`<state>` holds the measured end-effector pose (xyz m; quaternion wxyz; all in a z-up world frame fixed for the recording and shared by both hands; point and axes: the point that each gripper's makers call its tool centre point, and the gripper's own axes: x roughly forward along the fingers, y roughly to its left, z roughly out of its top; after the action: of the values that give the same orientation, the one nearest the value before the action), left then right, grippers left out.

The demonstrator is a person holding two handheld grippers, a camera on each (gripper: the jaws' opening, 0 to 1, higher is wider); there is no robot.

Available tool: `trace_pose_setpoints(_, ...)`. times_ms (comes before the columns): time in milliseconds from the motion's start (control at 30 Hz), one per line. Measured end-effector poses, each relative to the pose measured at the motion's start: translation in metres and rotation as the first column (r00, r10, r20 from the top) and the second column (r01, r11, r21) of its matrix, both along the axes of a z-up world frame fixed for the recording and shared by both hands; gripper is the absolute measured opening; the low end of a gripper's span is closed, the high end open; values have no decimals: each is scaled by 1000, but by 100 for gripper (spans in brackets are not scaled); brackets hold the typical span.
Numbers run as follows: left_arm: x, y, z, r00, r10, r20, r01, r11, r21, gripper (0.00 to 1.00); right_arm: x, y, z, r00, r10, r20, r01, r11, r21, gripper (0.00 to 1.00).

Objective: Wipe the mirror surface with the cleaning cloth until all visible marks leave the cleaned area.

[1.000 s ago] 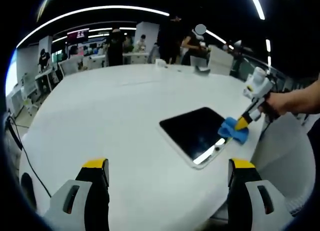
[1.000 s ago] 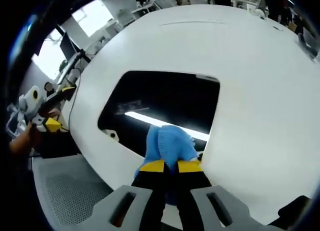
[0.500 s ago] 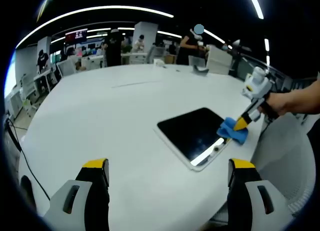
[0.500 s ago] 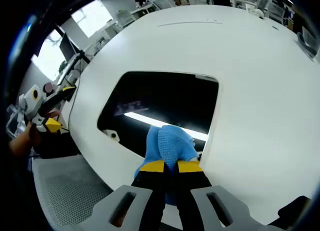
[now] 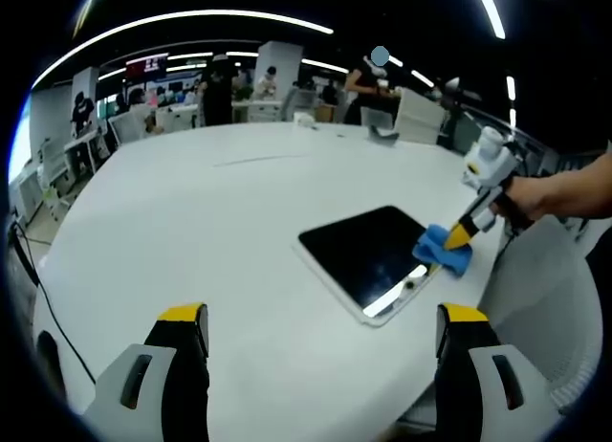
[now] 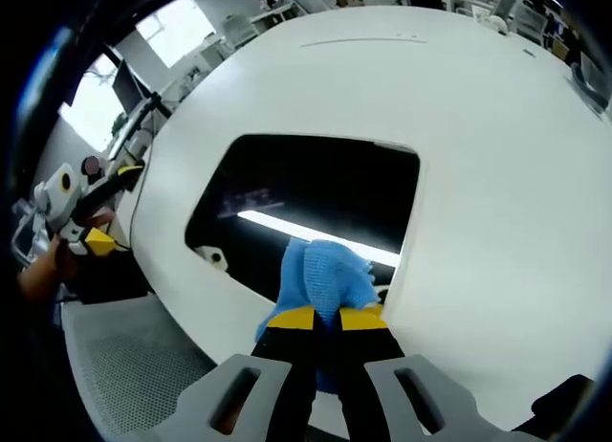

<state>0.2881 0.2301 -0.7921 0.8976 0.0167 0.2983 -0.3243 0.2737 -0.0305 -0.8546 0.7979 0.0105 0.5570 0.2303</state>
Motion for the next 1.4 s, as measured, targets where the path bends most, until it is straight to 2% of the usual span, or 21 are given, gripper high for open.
trace_pose_setpoints(1400, 5, 0, -2, 1000, 5, -14, -5, 1000, -8, 100, 26, -4, 0, 1000, 5, 11, -5, 1000, -5, 1)
